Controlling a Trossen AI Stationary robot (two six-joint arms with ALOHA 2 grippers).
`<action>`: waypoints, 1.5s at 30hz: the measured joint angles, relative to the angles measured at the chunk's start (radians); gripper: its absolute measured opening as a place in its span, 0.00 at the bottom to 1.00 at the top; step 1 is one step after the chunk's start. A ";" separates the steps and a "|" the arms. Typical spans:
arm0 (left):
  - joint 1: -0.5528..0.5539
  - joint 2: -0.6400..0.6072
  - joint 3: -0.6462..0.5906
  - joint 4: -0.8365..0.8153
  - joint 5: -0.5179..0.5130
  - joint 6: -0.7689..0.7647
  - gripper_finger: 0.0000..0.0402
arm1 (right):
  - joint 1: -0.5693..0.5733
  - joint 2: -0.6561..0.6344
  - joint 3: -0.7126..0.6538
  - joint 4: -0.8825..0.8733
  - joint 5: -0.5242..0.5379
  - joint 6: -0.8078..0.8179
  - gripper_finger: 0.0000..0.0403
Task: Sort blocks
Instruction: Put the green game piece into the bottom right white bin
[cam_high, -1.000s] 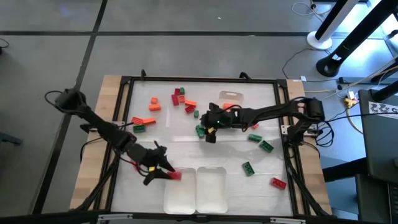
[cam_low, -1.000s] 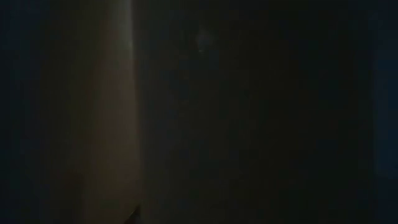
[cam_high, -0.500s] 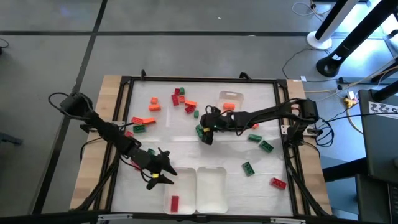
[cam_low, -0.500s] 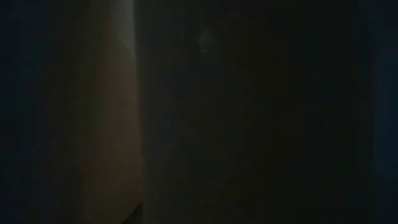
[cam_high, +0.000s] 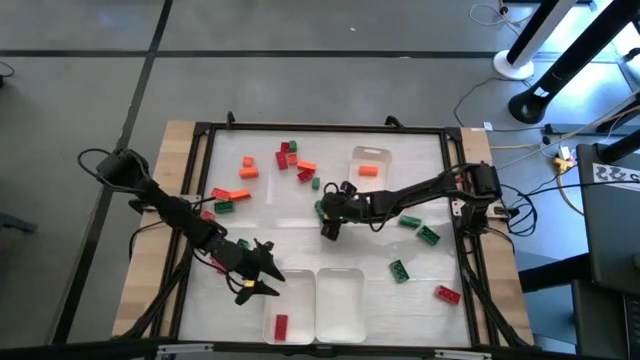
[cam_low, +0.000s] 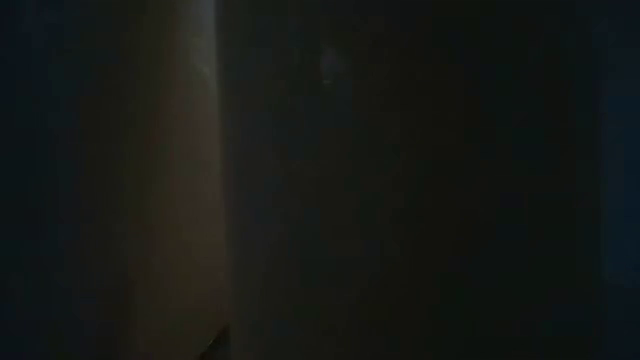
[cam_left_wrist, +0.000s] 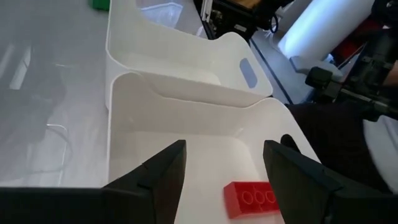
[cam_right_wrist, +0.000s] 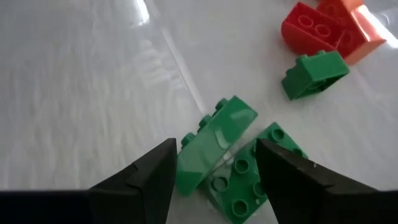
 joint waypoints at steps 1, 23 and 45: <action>0.000 0.000 0.000 0.000 0.000 0.000 0.51 | 0.000 0.000 0.000 0.000 -0.001 0.006 0.55; 0.000 0.000 0.000 -0.093 0.000 0.000 0.51 | 0.007 0.000 0.000 0.038 0.039 0.078 0.55; 0.000 0.000 0.000 -0.113 0.000 0.079 0.51 | 0.033 0.070 0.003 0.058 0.093 0.150 0.55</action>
